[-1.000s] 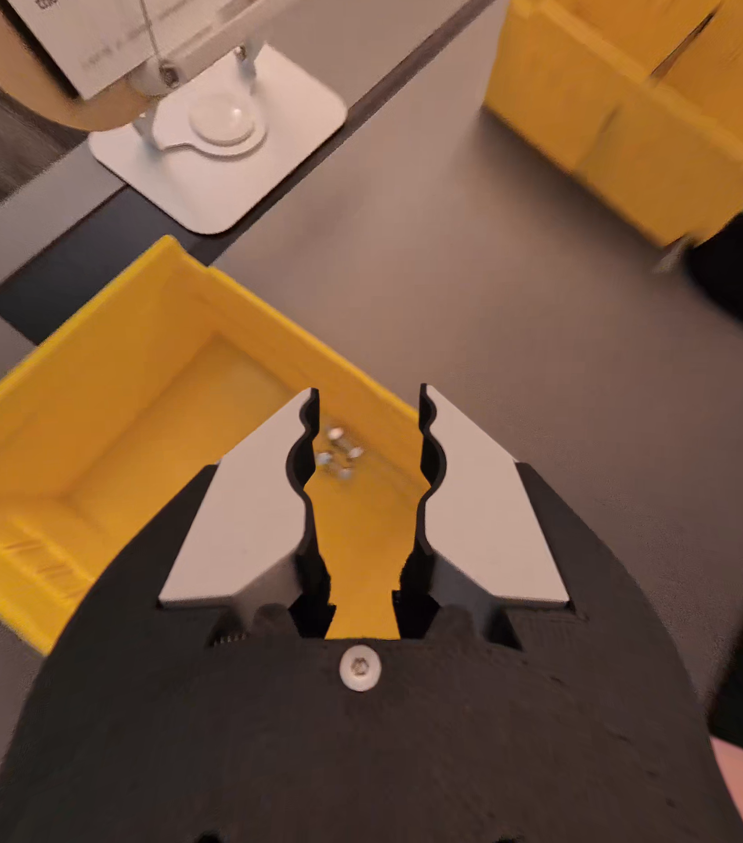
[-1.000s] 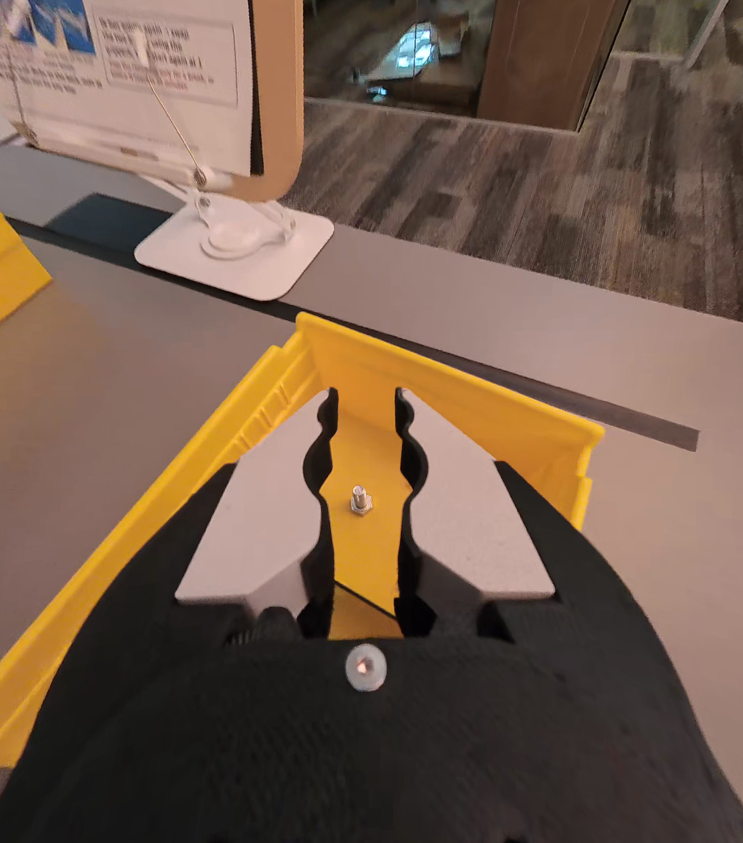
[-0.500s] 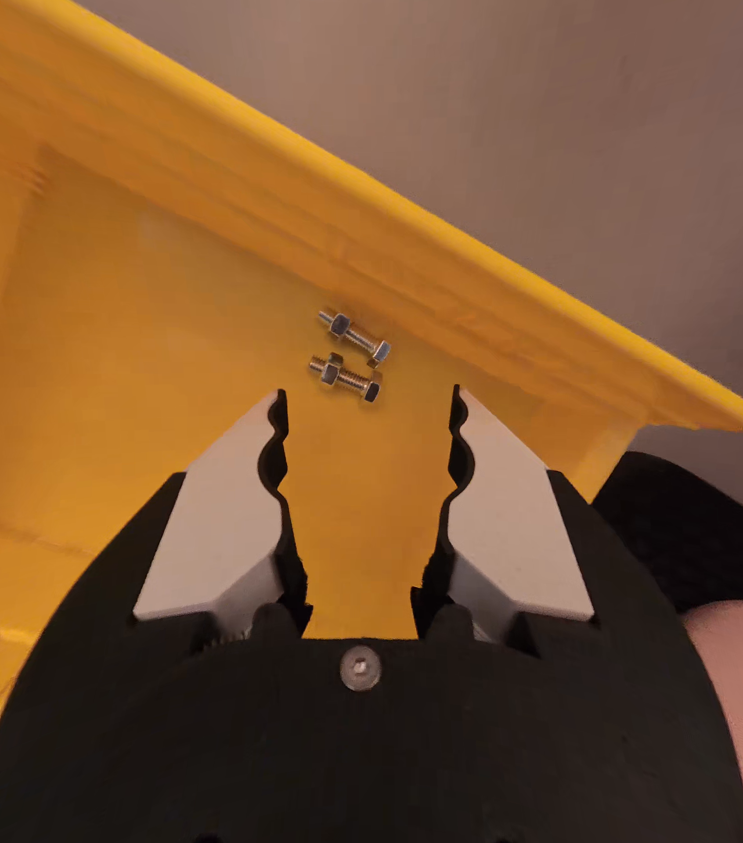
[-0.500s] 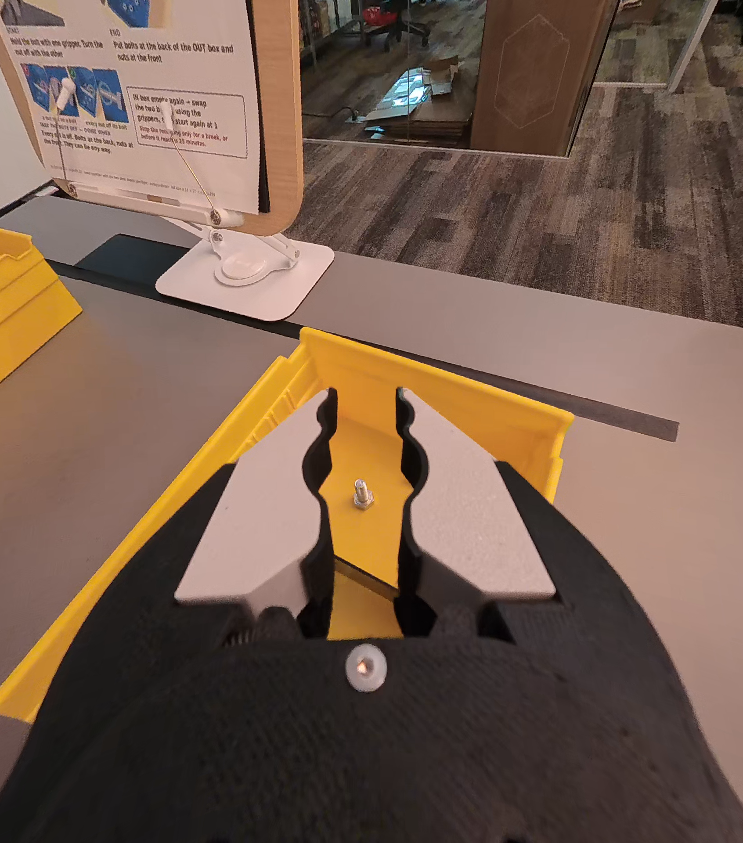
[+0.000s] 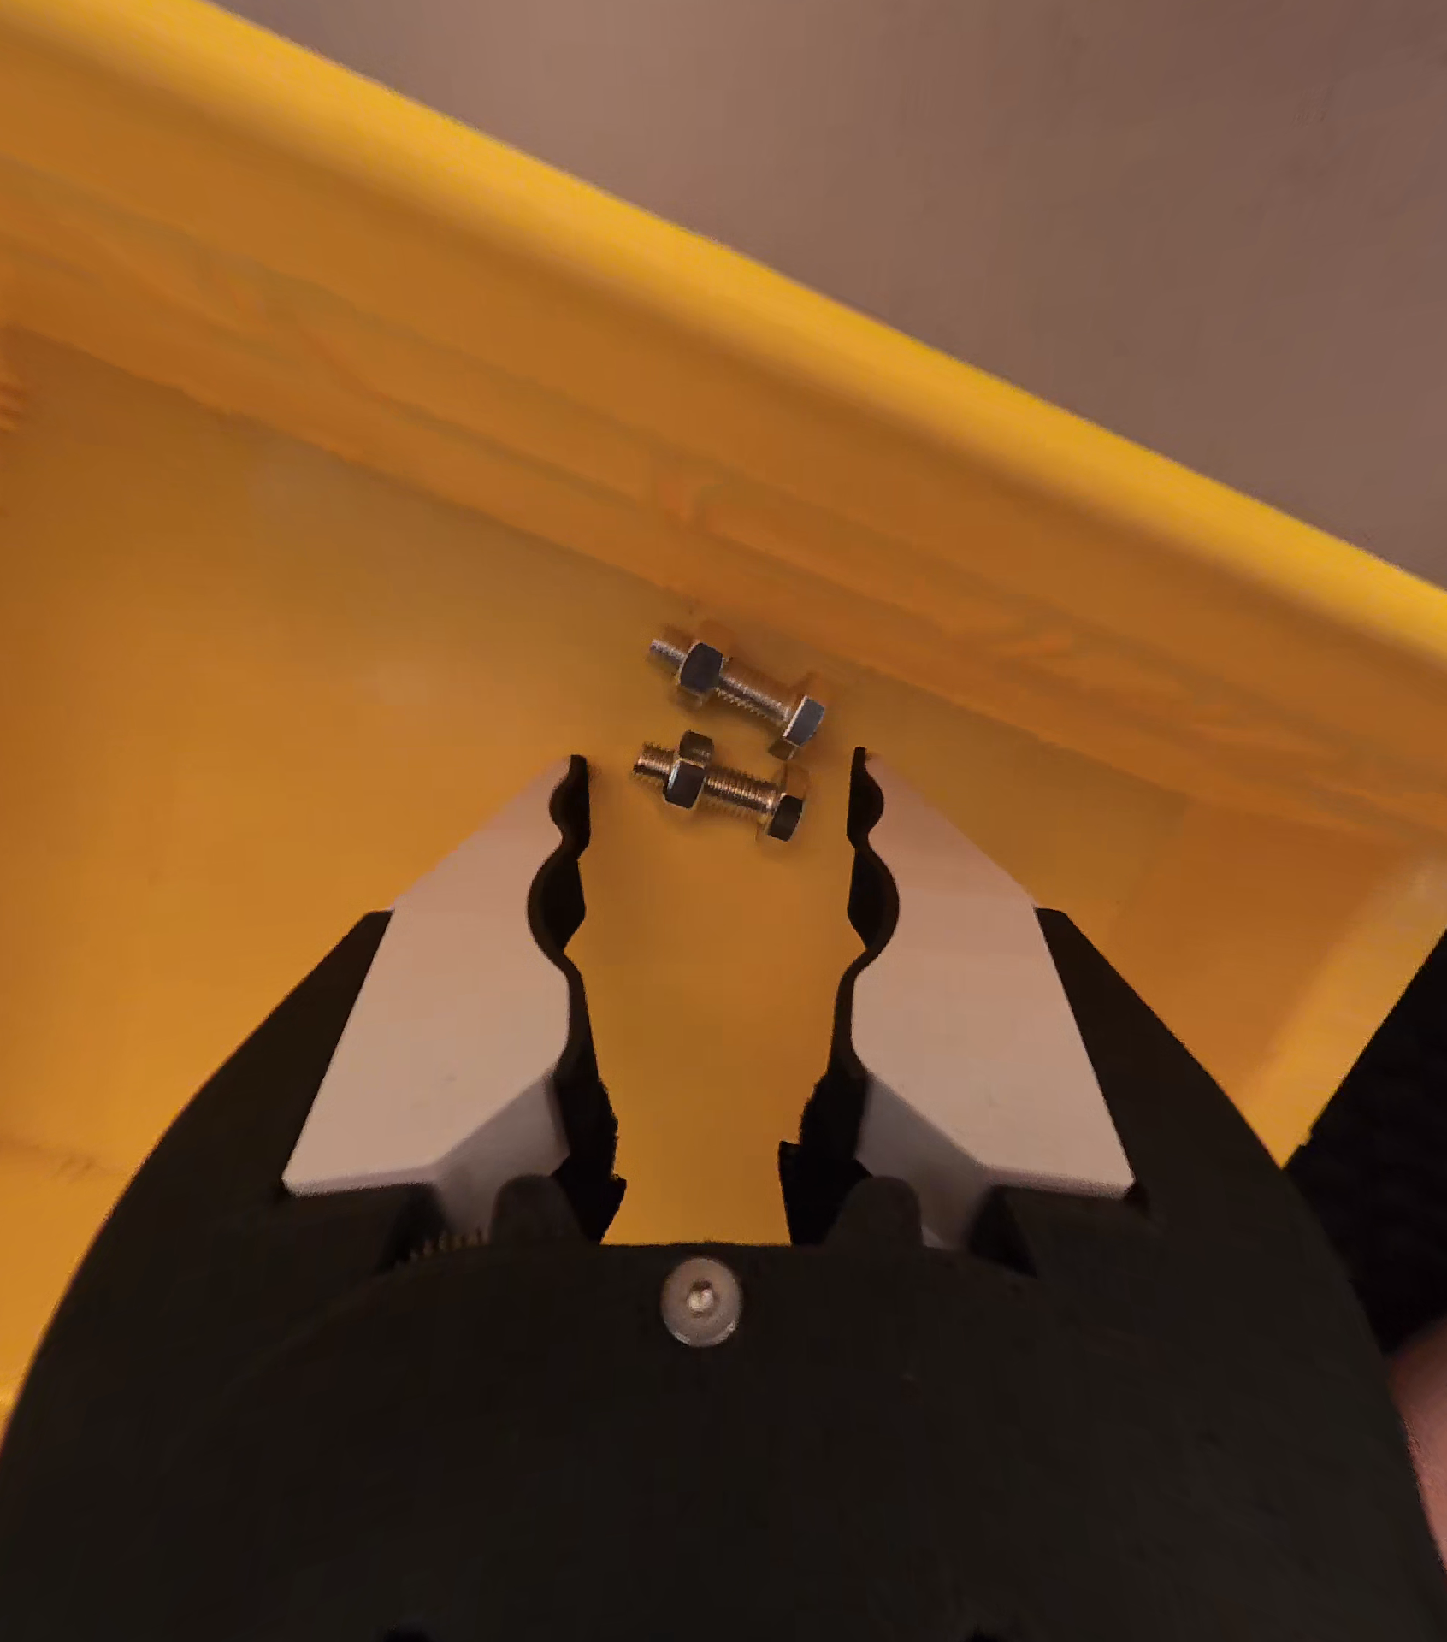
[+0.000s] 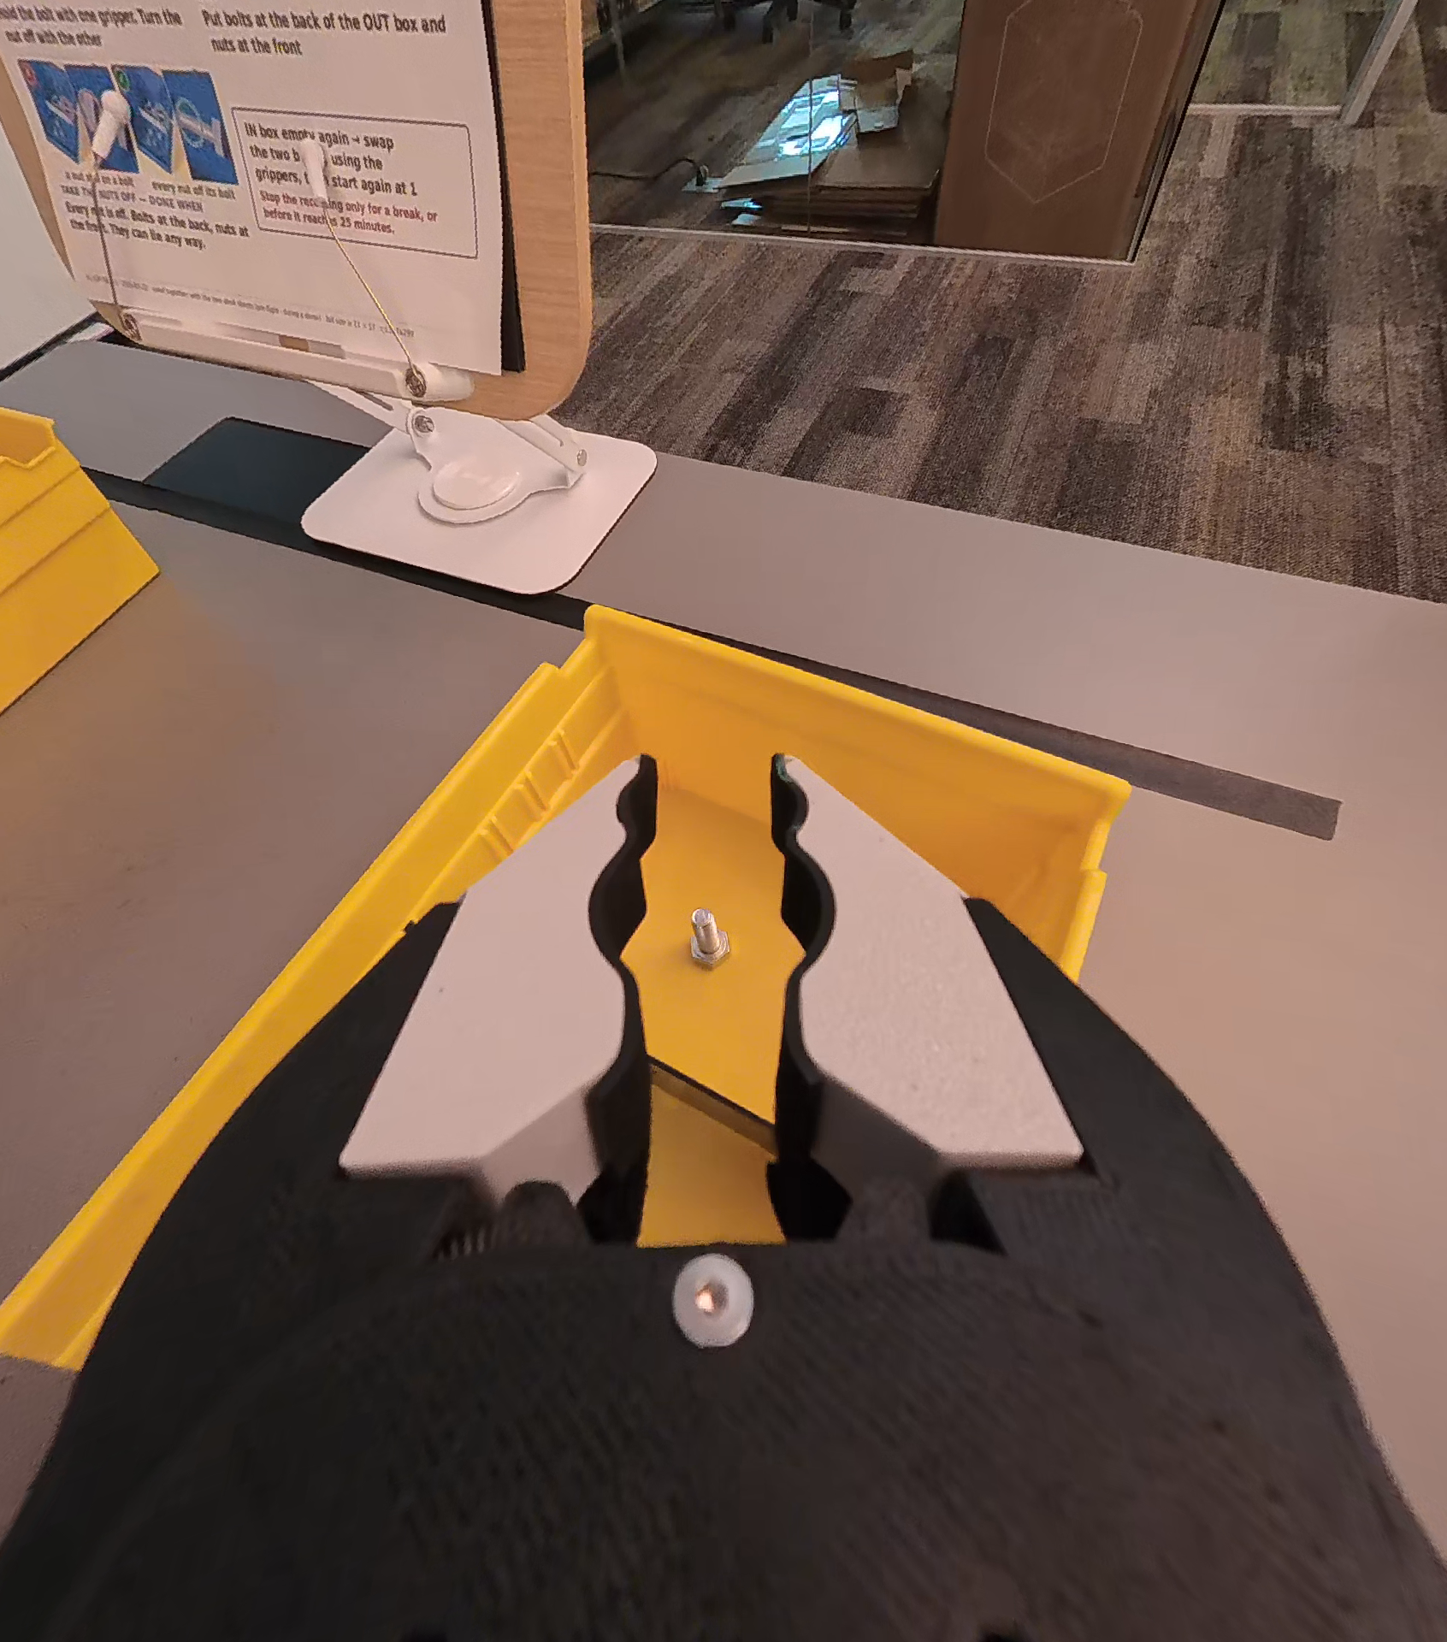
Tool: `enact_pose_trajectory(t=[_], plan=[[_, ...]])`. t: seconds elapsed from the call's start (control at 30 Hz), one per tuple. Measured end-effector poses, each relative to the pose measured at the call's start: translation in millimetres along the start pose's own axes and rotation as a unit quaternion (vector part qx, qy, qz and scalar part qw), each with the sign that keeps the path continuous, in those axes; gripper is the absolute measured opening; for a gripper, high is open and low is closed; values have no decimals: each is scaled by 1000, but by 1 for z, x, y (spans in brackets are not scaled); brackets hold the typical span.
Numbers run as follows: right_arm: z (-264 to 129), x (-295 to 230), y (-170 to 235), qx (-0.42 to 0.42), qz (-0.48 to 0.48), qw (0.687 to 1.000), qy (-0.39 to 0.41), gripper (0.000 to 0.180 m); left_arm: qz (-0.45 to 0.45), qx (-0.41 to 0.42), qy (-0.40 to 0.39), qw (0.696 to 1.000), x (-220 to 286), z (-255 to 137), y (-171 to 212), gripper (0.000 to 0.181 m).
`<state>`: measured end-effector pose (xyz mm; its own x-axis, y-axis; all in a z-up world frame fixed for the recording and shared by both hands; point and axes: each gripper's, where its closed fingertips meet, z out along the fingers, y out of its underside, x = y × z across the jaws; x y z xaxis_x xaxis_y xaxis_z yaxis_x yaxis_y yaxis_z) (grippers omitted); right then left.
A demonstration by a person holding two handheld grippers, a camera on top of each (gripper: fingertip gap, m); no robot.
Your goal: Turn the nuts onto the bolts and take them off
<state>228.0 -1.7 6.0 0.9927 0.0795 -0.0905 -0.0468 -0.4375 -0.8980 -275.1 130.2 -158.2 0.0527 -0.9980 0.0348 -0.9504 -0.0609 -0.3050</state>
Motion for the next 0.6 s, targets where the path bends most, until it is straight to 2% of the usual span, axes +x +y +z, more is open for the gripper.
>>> enact_pose_trajectory(t=[0.17,0.47,0.53,0.57,0.6], plan=[[2,-2,3,-8,-1,1000,-5,25,8,15,-11,1000,-4,1,-3,49],[9,-10,11,-36,-18,999,-12,25,16,30,-11,999,-6,1,-3,47],[10,-11,11,-38,-23,999,-12,25,19,26,-13,999,-5,1,-1,33],[10,-11,11,-38,-25,999,-11,25,23,17,-14,999,-5,0,2,17],[10,-12,11,-37,-25,999,-12,25,23,11,-15,1000,-6,-1,4,17]])
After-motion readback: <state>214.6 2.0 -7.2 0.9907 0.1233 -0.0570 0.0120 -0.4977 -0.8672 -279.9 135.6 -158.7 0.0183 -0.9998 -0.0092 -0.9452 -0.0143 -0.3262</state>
